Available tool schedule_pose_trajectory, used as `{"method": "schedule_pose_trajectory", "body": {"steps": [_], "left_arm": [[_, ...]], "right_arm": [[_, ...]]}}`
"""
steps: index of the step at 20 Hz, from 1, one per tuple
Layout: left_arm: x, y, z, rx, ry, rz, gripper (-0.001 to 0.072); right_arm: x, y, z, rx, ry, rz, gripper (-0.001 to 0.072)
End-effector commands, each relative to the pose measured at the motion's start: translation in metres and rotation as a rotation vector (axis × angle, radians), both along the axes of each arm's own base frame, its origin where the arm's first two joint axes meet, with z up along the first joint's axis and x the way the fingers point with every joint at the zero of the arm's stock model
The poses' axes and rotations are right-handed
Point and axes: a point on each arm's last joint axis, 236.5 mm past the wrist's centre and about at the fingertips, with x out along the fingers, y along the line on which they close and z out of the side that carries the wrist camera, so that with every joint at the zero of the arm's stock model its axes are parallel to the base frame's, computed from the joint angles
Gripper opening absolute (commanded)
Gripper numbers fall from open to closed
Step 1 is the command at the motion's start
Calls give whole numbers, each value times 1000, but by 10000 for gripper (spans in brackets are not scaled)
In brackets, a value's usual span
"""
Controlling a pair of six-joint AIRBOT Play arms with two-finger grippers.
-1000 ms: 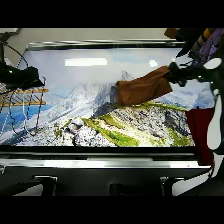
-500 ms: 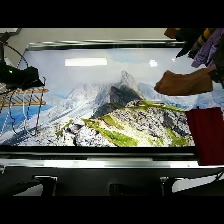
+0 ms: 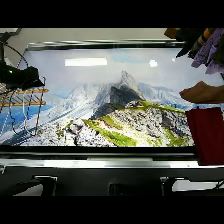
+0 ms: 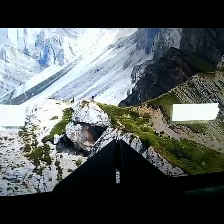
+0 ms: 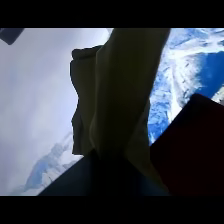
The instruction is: Fold the clothes and pants, and hang the long-sleeved shirts on hangers.
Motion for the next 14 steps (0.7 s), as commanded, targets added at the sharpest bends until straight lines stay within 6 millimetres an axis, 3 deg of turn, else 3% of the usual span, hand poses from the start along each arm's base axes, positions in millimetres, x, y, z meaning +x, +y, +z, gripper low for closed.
{"method": "schedule_pose_trajectory", "body": {"steps": [1,4,7,9,14], "left_arm": [[0,1,0,0,2,1,14],[-2,0,-1,0,8,-1,14],[-6,0,-3,-1,28,-6,14],[-7,-1,-4,-1,35,-9,14],[-7,-1,-4,-2,34,-9,14]], "right_arm": [[-39,3,-12,27,155,-45,29],[-73,6,-25,41,310,-59,29],[-111,-6,-30,-20,480,-61,29],[-125,-9,-34,-37,554,-47,29],[-175,-2,-82,12,820,3,29]]}}
